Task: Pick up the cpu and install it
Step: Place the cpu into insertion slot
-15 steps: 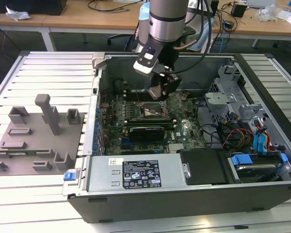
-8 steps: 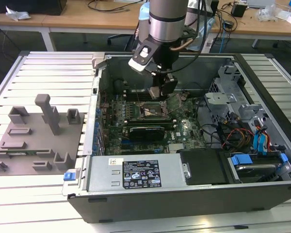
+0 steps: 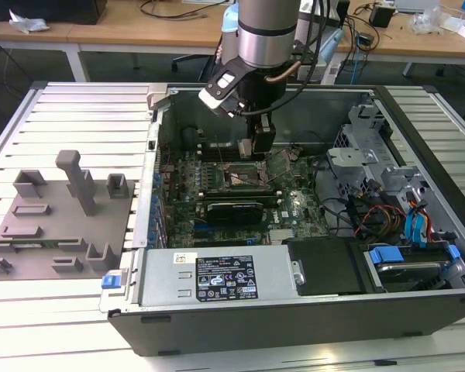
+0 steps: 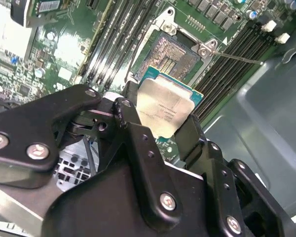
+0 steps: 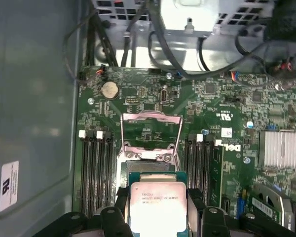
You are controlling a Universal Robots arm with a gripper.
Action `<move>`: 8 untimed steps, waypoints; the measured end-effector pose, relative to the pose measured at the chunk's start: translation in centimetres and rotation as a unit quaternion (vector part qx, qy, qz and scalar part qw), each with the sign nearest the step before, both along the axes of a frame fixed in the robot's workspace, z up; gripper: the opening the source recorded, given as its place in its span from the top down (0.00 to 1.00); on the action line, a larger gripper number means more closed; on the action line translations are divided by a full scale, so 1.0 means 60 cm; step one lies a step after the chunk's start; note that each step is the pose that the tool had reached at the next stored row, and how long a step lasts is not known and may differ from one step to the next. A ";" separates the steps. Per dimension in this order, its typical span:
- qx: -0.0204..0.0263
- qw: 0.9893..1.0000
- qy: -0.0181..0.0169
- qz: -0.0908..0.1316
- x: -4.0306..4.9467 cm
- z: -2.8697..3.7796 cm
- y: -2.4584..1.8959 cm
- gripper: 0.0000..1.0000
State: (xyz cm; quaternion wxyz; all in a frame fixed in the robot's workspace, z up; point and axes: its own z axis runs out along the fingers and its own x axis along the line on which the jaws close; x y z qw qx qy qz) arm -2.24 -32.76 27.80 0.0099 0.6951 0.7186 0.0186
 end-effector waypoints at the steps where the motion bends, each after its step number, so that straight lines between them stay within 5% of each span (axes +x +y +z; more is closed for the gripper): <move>1: 0.000 1.000 0.000 0.000 0.000 0.000 0.0000 0.45; 8: 0.000 1.000 0.000 0.000 0.000 0.000 0.0001 0.45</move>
